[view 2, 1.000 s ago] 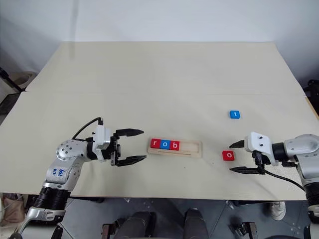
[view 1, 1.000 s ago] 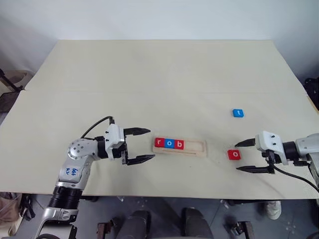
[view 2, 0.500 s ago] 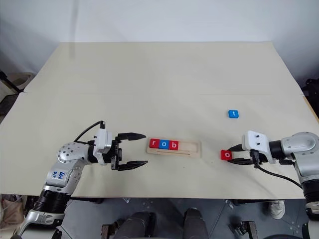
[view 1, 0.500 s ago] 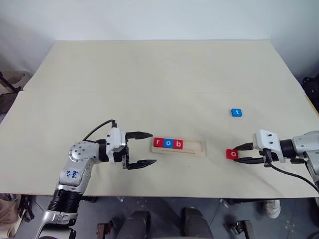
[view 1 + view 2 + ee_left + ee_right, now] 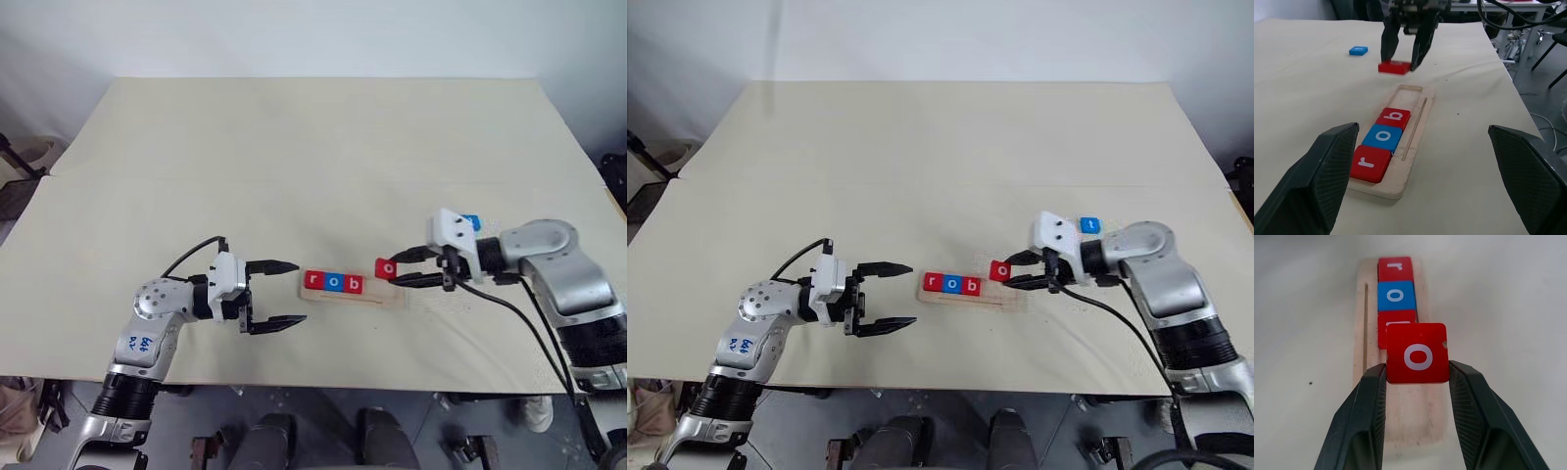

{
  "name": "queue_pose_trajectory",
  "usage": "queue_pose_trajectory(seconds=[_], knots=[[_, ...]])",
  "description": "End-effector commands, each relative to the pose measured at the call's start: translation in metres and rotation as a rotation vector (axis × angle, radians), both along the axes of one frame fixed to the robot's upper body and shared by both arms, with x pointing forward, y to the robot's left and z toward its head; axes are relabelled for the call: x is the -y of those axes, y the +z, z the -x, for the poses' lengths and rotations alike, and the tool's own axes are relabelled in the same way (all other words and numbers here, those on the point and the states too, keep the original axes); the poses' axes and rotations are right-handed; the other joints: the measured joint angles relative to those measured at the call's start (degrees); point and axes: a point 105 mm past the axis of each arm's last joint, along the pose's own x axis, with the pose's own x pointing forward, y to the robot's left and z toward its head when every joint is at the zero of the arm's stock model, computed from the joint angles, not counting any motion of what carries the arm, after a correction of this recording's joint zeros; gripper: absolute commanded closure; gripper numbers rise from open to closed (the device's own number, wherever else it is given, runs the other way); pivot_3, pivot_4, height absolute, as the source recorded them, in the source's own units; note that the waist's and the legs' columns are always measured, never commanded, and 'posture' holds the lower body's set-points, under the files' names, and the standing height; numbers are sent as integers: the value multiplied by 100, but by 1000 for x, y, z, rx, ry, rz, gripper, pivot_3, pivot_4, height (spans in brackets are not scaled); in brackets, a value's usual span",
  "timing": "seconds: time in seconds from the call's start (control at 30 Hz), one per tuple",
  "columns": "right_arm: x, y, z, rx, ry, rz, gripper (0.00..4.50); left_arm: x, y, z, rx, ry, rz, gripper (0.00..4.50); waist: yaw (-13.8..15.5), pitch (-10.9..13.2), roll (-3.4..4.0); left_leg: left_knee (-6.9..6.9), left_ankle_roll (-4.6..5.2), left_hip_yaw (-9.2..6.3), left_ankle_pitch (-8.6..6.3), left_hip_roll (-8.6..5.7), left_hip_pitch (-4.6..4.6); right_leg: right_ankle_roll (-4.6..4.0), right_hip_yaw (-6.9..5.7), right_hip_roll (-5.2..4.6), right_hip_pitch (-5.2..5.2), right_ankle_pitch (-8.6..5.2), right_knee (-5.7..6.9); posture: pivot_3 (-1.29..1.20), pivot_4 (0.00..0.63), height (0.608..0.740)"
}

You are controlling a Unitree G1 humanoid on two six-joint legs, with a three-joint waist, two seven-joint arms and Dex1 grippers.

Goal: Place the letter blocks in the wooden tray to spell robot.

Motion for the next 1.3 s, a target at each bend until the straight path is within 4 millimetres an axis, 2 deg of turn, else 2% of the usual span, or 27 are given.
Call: queue_pose_trajectory(seconds=[0.03, 0.3, 0.5, 0.57, 0.8, 0.87, 0.97, 1.07, 1.17, 1.3], knots=[[-6, -1, -3, 31, 27, 40, 3042, 3, 7, 5, 40, -14, 8, 0, -16, 0, 0, 0, 0, 0, 0, 1, 0, 0, 0, 1, 0, 0, 1, 0, 150, 740], [-16, -7, -2, 14, 46, 43, 3042, 2, 8, 5, 46, 5, 12, 0, -22, 0, 0, -2, 0, 0, 0, 2, 0, 0, -1, 2, -3, 0, 2, 0, 150, 740], [-14, -12, -2, 16, 41, 77, 3042, 3, 9, 5, 48, 12, 14, 0, -22, 0, 0, -3, 0, 0, 0, 2, 0, 0, -1, 2, -3, 0, 1, 0, 150, 740], [-13, -12, -2, 15, 45, 81, 2308, 3, 9, 4, 49, 15, 15, 0, -22, 0, 0, -3, 0, 0, 0, 2, 0, 0, -1, 2, -3, 0, 1, 0, 150, 740], [-18, 9, 0, 36, 53, -2, 48, 4, 10, 4, 52, 16, 18, 0, -25, 0, 0, -4, 0, 0, 0, 2, 0, 0, -1, 2, -4, 0, 1, 0, 150, 740], [-16, 14, 4, 40, 68, -17, 18, 4, 10, 4, 53, 16, 18, 0, -22, 0, 0, -4, 0, 0, 0, 2, 0, 0, -1, 2, -3, 0, 0, 0, 150, 740], [-4, 19, 7, 45, 47, -31, 18, 3, 10, 3, 52, 18, 18, 0, -7, 0, 0, -4, 0, 0, 0, 1, -1, 0, -1, 1, -3, 0, -1, 0, 150, 740], [22, 21, 8, 63, -53, -51, 18, 3, 10, 2, 51, 18, 19, 0, 35, 0, -1, -2, 0, -2, 0, 0, -1, 0, -4, 1, 1, 0, -3, 0, 150, 740], [57, 23, 9, 129, -211, -126, 18, 3, 9, 0, 49, 17, 19, 0, 65, 0, -1, -3, 0, 0, 0, 0, -1, 0, -3, 1, 1, 0, -4, 0, 150, 740], [102, 9, 23, 120, -456, -208, 18, 4, 10, -5, 47, 17, 22, 0, 125, 0, -1, -2, 0, 4, 0, 1, 0, 0, -1, 2, 1, 0, -1, 0, 150, 740]])
